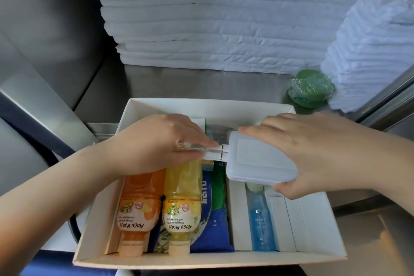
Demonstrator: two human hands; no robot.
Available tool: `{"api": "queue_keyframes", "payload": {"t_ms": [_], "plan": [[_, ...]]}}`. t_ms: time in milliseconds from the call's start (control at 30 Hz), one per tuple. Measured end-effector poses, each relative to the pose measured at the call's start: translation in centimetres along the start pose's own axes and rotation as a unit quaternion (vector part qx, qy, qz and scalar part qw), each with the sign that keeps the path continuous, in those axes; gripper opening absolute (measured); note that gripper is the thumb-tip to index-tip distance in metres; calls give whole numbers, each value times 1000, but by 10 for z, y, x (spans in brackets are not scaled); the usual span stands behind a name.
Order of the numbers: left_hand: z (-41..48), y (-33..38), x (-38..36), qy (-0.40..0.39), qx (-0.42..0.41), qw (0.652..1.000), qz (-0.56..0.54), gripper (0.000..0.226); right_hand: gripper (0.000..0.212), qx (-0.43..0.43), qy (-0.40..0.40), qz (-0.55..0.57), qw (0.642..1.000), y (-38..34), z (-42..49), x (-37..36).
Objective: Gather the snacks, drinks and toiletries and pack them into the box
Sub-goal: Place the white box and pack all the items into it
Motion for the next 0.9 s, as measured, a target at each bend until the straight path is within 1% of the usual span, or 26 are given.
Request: {"api": "queue_keyframes", "payload": {"t_ms": [133,267,400,567,700,900], "plan": [[3,3,-5,-30,4,999,-21,31,90,5,-5,18,1000,-8,-6,3],[4,6,-17,-80,32,995,-43,46,87,17,-19,30,999,-10,-13,3],[6,12,-28,-127,8,992,-9,41,85,23,-27,35,999,-13,-15,-1],[3,9,-23,-119,-27,992,36,33,80,31,-38,16,999,-19,-14,-5],[0,2,-19,-108,-25,993,51,28,77,37,-54,-1,998,-27,-9,-10],[-2,-1,-18,-98,-6,995,22,24,78,38,-60,-11,997,-43,3,-29]]}}
Point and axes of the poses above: each hand's wrist, its own z-axis towards the middle knuckle, its own x-axis out of the back of the hand, y = z × x, the point moved 5 cm from there along z, towards the middle knuckle, and after that the axes turned 10 degrees about y, right-handed, at the moved point
